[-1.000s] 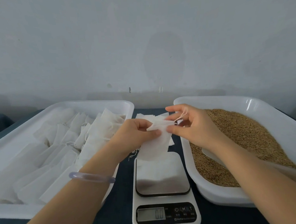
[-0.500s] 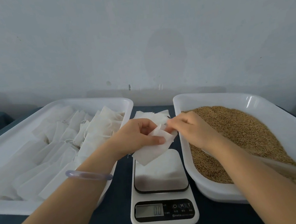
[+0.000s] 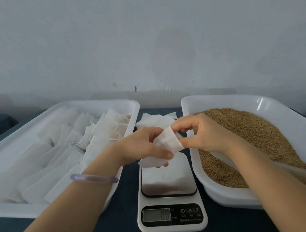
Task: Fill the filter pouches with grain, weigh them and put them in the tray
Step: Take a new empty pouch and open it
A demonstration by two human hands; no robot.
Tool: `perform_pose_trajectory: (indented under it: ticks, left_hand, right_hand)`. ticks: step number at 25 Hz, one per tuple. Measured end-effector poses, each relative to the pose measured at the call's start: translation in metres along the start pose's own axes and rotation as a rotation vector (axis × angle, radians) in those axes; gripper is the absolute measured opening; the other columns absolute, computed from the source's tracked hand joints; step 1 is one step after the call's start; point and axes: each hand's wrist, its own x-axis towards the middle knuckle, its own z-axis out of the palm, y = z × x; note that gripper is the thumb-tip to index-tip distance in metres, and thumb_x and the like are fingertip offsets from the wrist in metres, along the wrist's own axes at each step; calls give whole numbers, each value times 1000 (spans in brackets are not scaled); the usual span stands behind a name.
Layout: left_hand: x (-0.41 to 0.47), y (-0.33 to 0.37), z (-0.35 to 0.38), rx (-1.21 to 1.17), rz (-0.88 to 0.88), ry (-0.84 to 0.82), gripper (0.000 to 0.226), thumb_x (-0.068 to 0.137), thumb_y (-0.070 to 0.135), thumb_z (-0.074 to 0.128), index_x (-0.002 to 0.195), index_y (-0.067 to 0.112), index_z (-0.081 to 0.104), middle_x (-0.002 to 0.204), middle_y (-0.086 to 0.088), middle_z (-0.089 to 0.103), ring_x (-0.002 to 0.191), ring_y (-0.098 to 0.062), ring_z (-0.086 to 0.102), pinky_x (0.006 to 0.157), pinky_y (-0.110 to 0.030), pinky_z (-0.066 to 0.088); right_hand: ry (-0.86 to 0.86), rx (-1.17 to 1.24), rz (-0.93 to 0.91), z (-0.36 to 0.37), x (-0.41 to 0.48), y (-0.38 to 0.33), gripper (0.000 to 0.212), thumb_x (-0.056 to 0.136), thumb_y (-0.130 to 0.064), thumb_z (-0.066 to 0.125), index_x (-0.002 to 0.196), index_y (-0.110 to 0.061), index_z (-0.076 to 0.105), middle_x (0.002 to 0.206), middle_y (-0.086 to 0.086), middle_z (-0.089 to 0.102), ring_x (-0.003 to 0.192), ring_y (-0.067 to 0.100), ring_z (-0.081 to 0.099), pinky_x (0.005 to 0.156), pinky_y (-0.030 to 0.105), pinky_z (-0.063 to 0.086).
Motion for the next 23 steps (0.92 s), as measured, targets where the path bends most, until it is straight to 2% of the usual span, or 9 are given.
perform_pose_trajectory:
  ticks: [2, 4, 7, 10, 13, 15, 17, 20, 23]
  left_hand:
    - [-1, 2, 0, -9, -25, -7, 13, 85, 4, 66, 89, 14, 60, 64, 8, 67, 60, -18, 68, 54, -24, 53]
    - [-1, 3, 0, -40, -50, 11, 6, 88, 8, 63, 85, 13, 60, 60, 5, 66, 57, -18, 67, 53, -24, 53]
    - [-1, 3, 1, -104, -64, -33, 5, 84, 15, 66, 81, 13, 62, 62, 4, 67, 60, -20, 68, 56, -27, 55]
    - [-2, 4, 1, -99, -88, -135, 17, 69, 32, 71, 71, 15, 69, 72, -4, 70, 74, -22, 70, 70, -29, 57]
    - [-4, 3, -1, -20, -115, -231, 20, 69, 36, 80, 74, 18, 74, 84, -4, 73, 86, -19, 70, 90, -35, 54]
    - [-6, 3, -2, -45, -90, -244, 52, 54, 47, 87, 94, 18, 69, 96, 0, 72, 97, -15, 67, 94, -32, 51]
    - [-2, 2, -4, -219, -45, -251, 84, 39, 59, 88, 106, 14, 63, 103, -2, 70, 100, -16, 65, 89, -28, 50]
    - [-1, 5, -3, -424, 1, -343, 83, 48, 51, 89, 112, 7, 59, 106, -13, 67, 99, -29, 64, 87, -36, 53]
    - [0, 5, 0, -381, -8, -328, 60, 58, 24, 88, 108, 9, 60, 95, -13, 69, 87, -30, 68, 78, -39, 56]
  right_hand:
    - [19, 127, 26, -1, 0, 2, 15, 84, -16, 65, 95, -15, 74, 88, -13, 67, 87, 12, 58, 83, 26, 44]
    - [2, 227, 21, -2, 0, 3, 22, 82, -26, 58, 89, -12, 74, 100, -8, 68, 101, 9, 60, 92, 22, 43]
    - [64, 119, -23, -3, 0, 4, 14, 78, -30, 66, 67, -25, 72, 112, -16, 63, 112, 7, 54, 100, 35, 39]
    - [282, 254, -86, -8, 2, 6, 16, 74, -27, 66, 59, -25, 71, 90, -16, 66, 90, 6, 60, 81, 24, 45]
    - [287, 303, -149, -7, 1, 5, 18, 78, -25, 63, 62, -27, 70, 71, -13, 65, 68, 2, 57, 64, 13, 43]
    - [225, 280, -155, -4, 1, 3, 18, 83, -25, 59, 67, -25, 68, 65, -13, 64, 63, 0, 56, 61, 10, 42]
    - [171, 234, -147, -1, 1, 1, 19, 87, -27, 58, 70, -28, 66, 64, -14, 64, 61, 1, 58, 60, 11, 43]
    - [70, 270, -96, 5, 0, 0, 16, 88, -30, 58, 77, -21, 66, 67, -5, 66, 58, 15, 62, 54, 22, 48]
    - [29, 207, -103, 6, -1, 0, 19, 85, -31, 58, 78, -17, 68, 79, 0, 69, 80, 15, 65, 71, 17, 48]
